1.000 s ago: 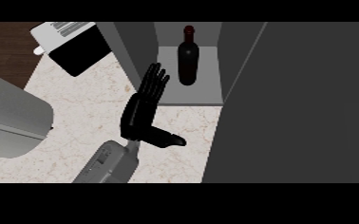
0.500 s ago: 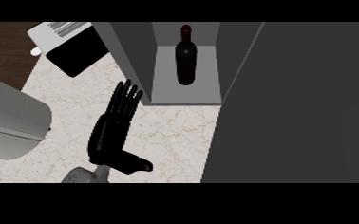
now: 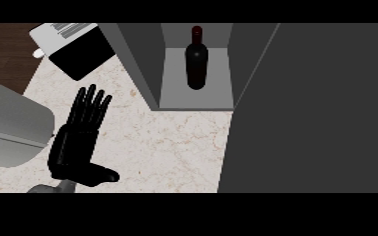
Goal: Pick up the wine, place it into the cabinet and close the cabinet
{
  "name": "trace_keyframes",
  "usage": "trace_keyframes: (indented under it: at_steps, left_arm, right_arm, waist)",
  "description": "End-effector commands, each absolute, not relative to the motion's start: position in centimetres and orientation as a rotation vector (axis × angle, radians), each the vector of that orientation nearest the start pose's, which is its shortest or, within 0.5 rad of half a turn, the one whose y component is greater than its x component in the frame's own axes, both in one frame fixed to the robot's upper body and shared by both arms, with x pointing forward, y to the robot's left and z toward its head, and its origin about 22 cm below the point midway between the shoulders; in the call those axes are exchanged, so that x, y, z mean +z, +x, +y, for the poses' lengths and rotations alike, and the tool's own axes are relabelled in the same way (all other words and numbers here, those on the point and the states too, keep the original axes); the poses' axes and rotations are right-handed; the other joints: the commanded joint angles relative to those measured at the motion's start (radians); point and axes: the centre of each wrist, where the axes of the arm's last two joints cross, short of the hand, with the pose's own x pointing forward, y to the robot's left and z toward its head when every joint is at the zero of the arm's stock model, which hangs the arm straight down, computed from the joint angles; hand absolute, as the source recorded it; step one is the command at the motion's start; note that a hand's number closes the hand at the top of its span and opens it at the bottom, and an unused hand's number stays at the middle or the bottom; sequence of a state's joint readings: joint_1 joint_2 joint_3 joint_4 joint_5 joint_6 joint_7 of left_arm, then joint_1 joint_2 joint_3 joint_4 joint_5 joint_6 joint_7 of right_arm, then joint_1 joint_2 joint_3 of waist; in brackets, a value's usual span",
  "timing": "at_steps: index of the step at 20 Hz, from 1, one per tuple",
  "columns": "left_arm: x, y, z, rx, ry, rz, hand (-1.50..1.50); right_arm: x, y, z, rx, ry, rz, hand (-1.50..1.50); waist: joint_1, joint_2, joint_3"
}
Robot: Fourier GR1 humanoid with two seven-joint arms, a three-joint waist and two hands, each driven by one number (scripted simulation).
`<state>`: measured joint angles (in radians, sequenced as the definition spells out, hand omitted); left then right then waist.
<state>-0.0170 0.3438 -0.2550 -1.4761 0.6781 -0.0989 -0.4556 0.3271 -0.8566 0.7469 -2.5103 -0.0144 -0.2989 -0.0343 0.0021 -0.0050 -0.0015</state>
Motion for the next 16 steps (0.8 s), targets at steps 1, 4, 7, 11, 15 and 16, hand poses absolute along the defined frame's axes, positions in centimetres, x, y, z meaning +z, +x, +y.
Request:
trace_keyframes:
  at_steps: [1, 4, 7, 11, 15, 16]
  left_arm:
    - [-0.3, 22.0, 27.7, 0.142, -0.455, -1.832, -1.50]
    - [0.4, 23.1, 30.7, 0.138, -0.428, -1.847, -1.50]
    - [1.2, 22.6, 31.8, 0.135, -0.437, -1.855, -1.50]
    - [1.6, 22.8, 33.3, 0.145, -0.438, -1.836, -1.50]
    - [2.1, 22.5, 34.2, 0.126, -0.431, -1.848, -1.50]
    - [1.7, 22.8, 34.2, 0.111, -0.419, -1.841, -1.50]
  right_arm:
    - [19.3, 4.8, -19.7, 0.638, 0.536, -1.767, 1.50]
    - [18.2, 5.1, -18.8, 0.626, 0.549, -1.798, 1.50]
    - [19.1, 5.0, -18.9, 0.630, 0.548, -1.824, 1.50]
    - [18.4, 5.8, -18.3, 0.656, 0.571, -1.826, 1.50]
    - [18.4, 6.0, -17.8, 0.659, 0.593, -1.781, 1.50]
    - [18.7, 6.5, -17.8, 0.659, 0.596, -1.799, 1.50]
  waist:
    - [0.005, -0.002, 0.000]
    - [0.000, 0.001, -0.001]
    - [0.002, 0.000, -0.002]
    - [0.009, 0.003, -0.002]
    - [0.020, 0.002, -0.004]
    - [0.024, 0.008, -0.005]
